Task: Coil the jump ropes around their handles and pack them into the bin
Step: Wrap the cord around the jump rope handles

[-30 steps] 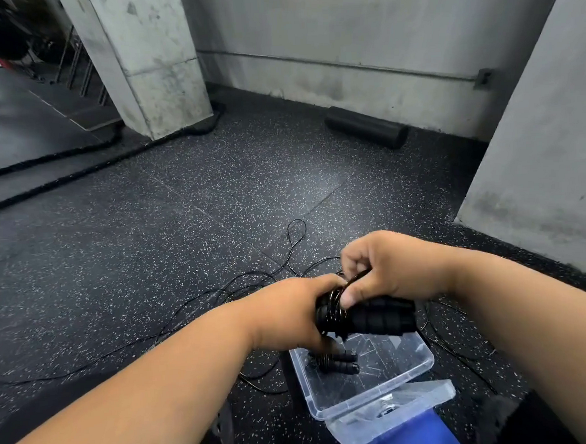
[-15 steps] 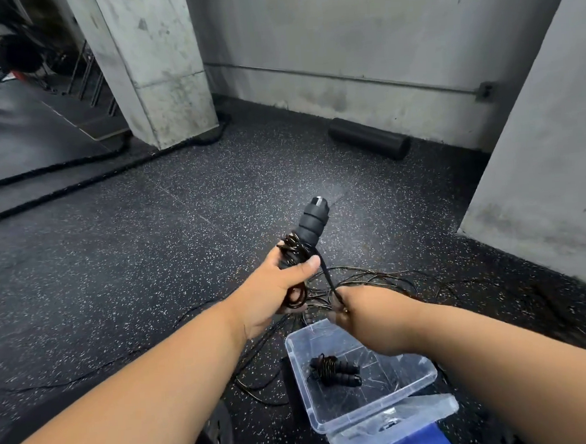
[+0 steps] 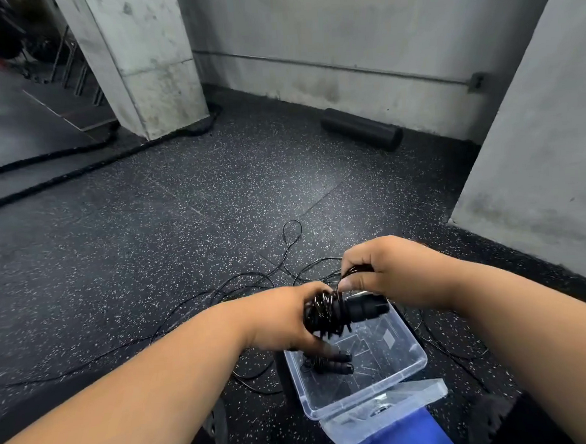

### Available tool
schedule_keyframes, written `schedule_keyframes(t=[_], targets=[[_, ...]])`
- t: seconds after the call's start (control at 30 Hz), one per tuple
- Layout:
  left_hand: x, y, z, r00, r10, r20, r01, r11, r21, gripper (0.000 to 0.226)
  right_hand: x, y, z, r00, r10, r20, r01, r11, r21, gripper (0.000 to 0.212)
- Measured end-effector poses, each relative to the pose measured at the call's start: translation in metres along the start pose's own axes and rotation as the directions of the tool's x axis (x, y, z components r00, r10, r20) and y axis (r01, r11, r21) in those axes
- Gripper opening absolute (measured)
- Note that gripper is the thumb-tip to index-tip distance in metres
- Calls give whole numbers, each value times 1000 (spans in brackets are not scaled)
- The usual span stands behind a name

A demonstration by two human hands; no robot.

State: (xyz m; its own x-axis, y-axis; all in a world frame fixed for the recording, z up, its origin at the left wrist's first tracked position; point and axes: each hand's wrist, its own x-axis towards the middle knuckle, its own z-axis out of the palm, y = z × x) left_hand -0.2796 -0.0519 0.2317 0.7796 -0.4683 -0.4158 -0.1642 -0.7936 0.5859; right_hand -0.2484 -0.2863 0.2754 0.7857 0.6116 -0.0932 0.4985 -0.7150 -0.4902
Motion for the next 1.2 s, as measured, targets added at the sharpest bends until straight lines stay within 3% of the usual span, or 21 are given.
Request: schedule_keyframes(t=[0.07, 0.17, 0.3, 0.37, 0.47, 0.6, 0.7, 0.8, 0.9, 1.0, 1.07, 1.13, 1.2], targets=[[-5, 8, 1, 997, 38, 63, -32, 995, -91, 82, 3, 9, 2, 999, 11, 45, -20, 979, 205, 23], [-12, 14, -3, 993, 86, 84, -64, 970, -233, 72, 4, 18, 1, 985, 41, 170, -126, 841, 526, 29], [-17, 15, 0, 985, 160, 58, -125, 911, -394, 70, 4, 24, 19, 951, -13, 309, -259, 513, 818, 31], [-19, 15, 2, 984, 176, 39, -141, 886, -443, 70, 7, 24, 29, 944, -15, 328, -301, 359, 883, 31], [-23, 18, 3, 988, 150, -30, -147, 873, -466, 87, 13, 22, 39, 951, 28, 308, -307, 186, 933, 32], [-24, 22, 2, 967, 165, -192, -242, 827, -508, 102, 21, 16, 46, 968, 62, 243, -247, 63, 967, 30], [-21, 25, 2, 957, 155, -245, -286, 648, -706, 84, 24, 7, 50, 970, 133, 203, -216, 97, 972, 14], [-17, 28, 1, 950, 52, -309, -286, 544, -788, 58, 23, -3, 46, 953, 246, 177, -210, 115, 971, 17], [-11, 27, -5, 921, -61, -384, -324, 426, -845, 53, 14, -3, 35, 936, 257, 240, -286, 161, 944, 21], [-10, 21, -16, 896, -130, -425, -347, 390, -853, 56, 5, -3, 28, 937, 232, 260, -318, 265, 910, 17], [-9, 17, -19, 896, -141, -422, -346, 375, -860, 56, 4, -7, 28, 947, 283, 152, -264, 414, 871, 21], [-6, 16, -17, 896, -142, -421, -351, 356, -866, 54, 3, -14, 30, 915, 395, -80, -232, 679, 697, 19], [-4, 18, -11, 888, -161, -431, -359, 341, -869, 56, 0, -20, 33, 857, 399, -325, -161, 808, 567, 4]])
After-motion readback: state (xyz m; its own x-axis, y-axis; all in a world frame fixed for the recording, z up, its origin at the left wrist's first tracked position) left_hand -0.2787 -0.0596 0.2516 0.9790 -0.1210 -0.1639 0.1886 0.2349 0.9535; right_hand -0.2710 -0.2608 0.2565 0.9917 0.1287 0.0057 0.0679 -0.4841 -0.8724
